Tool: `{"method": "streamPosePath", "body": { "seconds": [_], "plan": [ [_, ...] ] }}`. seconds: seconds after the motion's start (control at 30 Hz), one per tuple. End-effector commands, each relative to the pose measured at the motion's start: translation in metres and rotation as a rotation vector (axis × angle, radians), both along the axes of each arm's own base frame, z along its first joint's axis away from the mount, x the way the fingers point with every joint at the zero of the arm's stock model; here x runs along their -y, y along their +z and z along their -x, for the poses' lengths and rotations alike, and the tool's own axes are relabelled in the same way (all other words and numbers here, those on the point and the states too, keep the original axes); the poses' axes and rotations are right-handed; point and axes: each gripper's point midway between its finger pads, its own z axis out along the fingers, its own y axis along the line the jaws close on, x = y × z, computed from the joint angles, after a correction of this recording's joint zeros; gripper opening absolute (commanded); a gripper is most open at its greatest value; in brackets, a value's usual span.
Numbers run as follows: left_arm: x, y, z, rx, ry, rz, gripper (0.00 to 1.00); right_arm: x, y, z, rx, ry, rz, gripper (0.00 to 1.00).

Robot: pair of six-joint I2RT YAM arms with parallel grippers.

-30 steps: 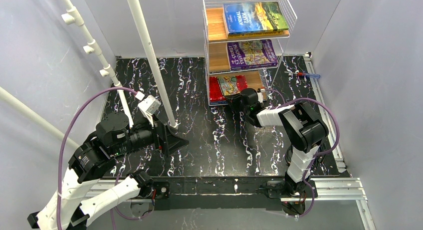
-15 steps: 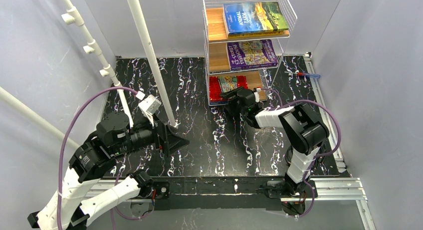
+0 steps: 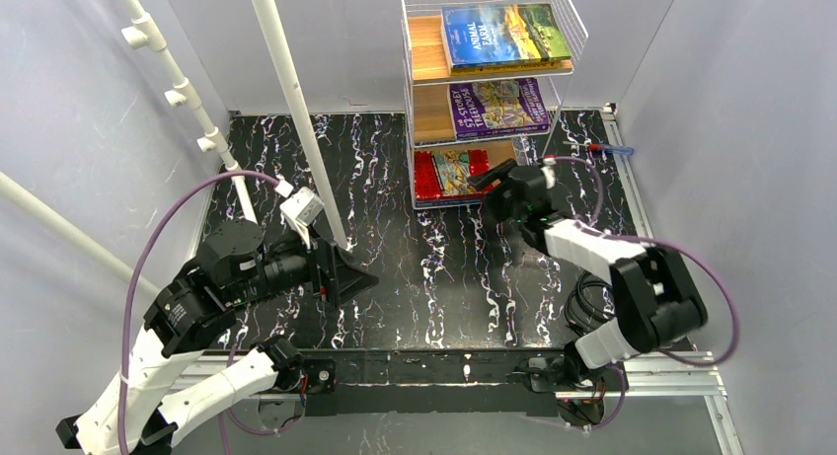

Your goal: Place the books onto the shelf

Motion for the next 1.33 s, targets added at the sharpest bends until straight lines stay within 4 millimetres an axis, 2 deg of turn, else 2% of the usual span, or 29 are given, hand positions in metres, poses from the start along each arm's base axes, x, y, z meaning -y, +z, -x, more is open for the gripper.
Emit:
{"method": "streamPosePath", "body": {
  "seconds": [0.0, 0.17, 0.3, 0.37, 0.5, 0.6, 0.77, 0.97, 1.1, 1.3],
  "plan": [
    [0.005, -0.001, 0.002, 0.0, -0.028, 0.008, 0.77, 0.066, -0.01, 0.022, 0.0, -0.002, 0.223, 0.77],
    [0.009, -0.005, -0.002, -0.011, -0.033, -0.008, 0.77, 0.11, 0.006, 0.053, -0.007, 0.065, 0.494, 0.8],
    [0.011, -0.016, -0.005, -0.034, -0.037, -0.049, 0.77, 0.156, 0.033, 0.087, -0.026, 0.047, 0.73, 0.86],
    [0.009, -0.024, -0.007, -0.043, -0.032, -0.085, 0.77, 0.19, 0.051, 0.106, -0.061, -0.04, 0.851, 0.97],
    [-0.002, -0.038, -0.014, -0.026, 0.028, -0.136, 0.77, 0.254, 0.088, 0.148, -0.114, -0.289, 1.013, 0.99],
    [-0.019, -0.049, -0.028, -0.029, 0.166, -0.164, 0.77, 0.275, 0.106, 0.169, -0.089, -0.399, 1.023, 0.99],
    [-0.045, -0.07, -0.048, -0.072, 0.409, -0.176, 0.88, 0.283, 0.116, 0.184, -0.026, -0.454, 0.993, 0.99],
    [-0.057, -0.091, -0.055, -0.126, 0.518, -0.204, 0.89, 0.281, 0.112, 0.184, -0.021, -0.443, 0.985, 0.99],
    [-0.059, -0.095, -0.056, -0.135, 0.534, -0.215, 0.89, 0.279, 0.11, 0.182, -0.028, -0.427, 0.985, 0.99],
    [-0.061, -0.088, -0.057, -0.096, 0.525, -0.218, 0.88, 0.276, 0.106, 0.181, -0.031, -0.421, 0.963, 0.99]
  ]
}}
